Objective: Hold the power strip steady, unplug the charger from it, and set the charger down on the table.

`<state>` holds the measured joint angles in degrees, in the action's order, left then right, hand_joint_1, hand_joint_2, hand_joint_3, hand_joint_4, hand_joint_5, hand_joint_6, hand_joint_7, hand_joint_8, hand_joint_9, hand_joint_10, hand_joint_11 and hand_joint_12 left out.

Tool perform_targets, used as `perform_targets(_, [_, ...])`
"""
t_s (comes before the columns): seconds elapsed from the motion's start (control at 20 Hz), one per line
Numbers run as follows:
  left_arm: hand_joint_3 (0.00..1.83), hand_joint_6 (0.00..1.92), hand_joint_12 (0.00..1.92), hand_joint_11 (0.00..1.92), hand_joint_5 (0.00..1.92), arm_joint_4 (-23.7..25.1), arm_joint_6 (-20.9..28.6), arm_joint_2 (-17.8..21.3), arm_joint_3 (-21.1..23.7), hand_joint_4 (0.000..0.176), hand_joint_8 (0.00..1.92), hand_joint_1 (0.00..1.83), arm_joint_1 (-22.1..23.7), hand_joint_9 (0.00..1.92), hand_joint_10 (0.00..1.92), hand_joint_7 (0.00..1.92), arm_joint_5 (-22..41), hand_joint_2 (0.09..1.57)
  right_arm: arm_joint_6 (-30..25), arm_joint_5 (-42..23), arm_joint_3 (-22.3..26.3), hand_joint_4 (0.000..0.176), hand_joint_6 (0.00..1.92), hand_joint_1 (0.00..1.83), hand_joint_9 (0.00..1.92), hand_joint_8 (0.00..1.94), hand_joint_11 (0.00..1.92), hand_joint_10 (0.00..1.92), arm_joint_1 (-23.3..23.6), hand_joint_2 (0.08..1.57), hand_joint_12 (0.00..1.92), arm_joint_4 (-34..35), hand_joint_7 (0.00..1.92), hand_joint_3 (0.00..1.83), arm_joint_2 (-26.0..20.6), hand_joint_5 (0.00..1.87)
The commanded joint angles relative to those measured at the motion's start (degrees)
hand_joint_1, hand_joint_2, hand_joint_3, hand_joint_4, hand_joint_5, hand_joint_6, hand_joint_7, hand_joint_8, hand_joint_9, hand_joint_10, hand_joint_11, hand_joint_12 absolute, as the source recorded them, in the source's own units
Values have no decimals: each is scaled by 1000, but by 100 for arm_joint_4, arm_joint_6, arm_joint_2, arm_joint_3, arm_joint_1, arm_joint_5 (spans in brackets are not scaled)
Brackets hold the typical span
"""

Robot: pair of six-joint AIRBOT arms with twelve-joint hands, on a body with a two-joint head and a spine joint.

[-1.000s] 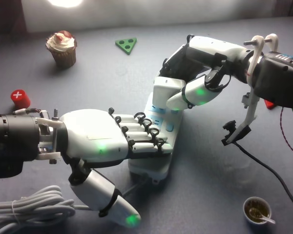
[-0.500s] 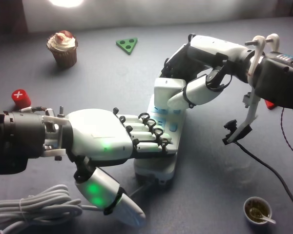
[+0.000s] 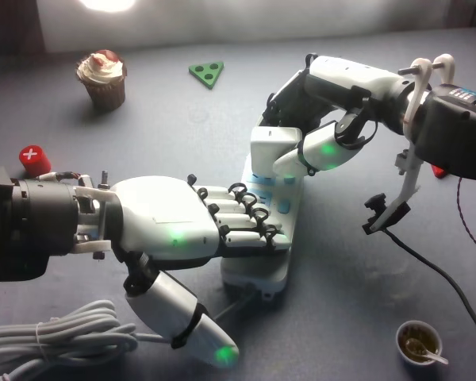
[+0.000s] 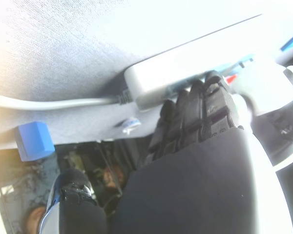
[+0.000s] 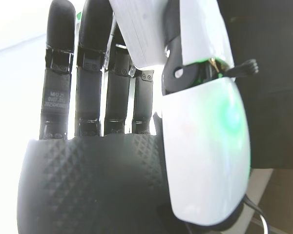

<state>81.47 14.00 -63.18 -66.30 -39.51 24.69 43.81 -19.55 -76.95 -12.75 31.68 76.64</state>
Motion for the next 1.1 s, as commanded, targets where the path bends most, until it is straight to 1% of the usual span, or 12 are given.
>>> perform_targets(0.0, [0,0,1,3,0,152,177,-160,22,0,0,0,-24,0,0,0,144,923,-175,-706,78,0,606,1396,1026,371,587,1070,140,1029,1106,-61,1323,0,-86,1120])
perform_targets(0.05, [0,0,14,32,0,191,209,-173,22,0,0,0,-24,3,1,1,150,919,-175,-746,96,0,594,1395,1038,300,582,1058,192,1025,1117,-94,1352,0,-102,1132])
perform_targets(0.15, [0,0,2,5,0,223,230,-188,20,0,0,0,-24,0,0,0,147,918,-184,-812,116,0,703,1397,1012,438,616,1063,335,1041,1068,-106,1272,0,-144,1079])
perform_targets(0.35, [2,0,2,5,0,244,251,-197,-14,0,0,0,-24,0,0,0,148,925,-274,-925,194,0,753,1395,1011,494,640,1079,531,1048,1061,-103,1239,1,-263,1044])
perform_targets(0.45, [2,0,0,0,0,248,254,-201,-23,0,0,0,-24,0,0,0,146,926,-277,-943,257,0,638,1393,1040,389,623,1064,572,1032,1070,-103,1303,0,-330,1107])
perform_targets(0.55, [0,0,0,0,0,255,255,-201,-28,0,0,0,-25,0,0,0,148,923,-197,-942,303,0,727,1395,1017,502,658,1072,552,1047,1036,-370,1239,0,-403,1052])
perform_targets(0.6, [0,0,3,8,0,263,255,-201,-34,0,0,0,-25,0,0,0,159,920,-166,-935,344,0,666,1392,1037,436,660,1072,524,1037,1050,-551,1274,0,-470,1090])
perform_targets(0.7, [0,0,0,1,0,263,256,-201,-50,0,0,0,-23,0,0,0,183,921,-27,-883,428,0,749,1395,1010,482,641,1077,465,1047,1043,-1009,1246,1,-636,1047])
perform_targets(0.75, [0,0,0,0,0,262,256,-201,-55,0,0,0,-23,0,0,0,189,922,-26,-876,461,0,741,1396,1015,459,648,1071,433,1045,1042,-1211,1257,0,-718,1054])
perform_targets(0.8, [3,0,5,11,0,259,256,-199,-60,0,0,0,-20,0,0,0,199,928,-8,-797,477,0,644,1396,1048,336,653,1056,412,1029,1036,-1409,1325,0,-808,1103])
perform_targets(0.95, [0,0,9,20,0,262,256,-197,-62,0,0,0,8,0,0,0,212,924,91,-650,530,0,760,1394,998,502,615,1105,184,1053,1075,-1810,1235,0,-1068,1035])
perform_targets(1.05, [0,0,7,16,0,262,256,-198,-63,0,0,0,28,0,0,0,210,921,212,-710,584,0,757,1394,992,483,607,1103,-44,1051,1101,-2261,1248,0,-1191,1042])
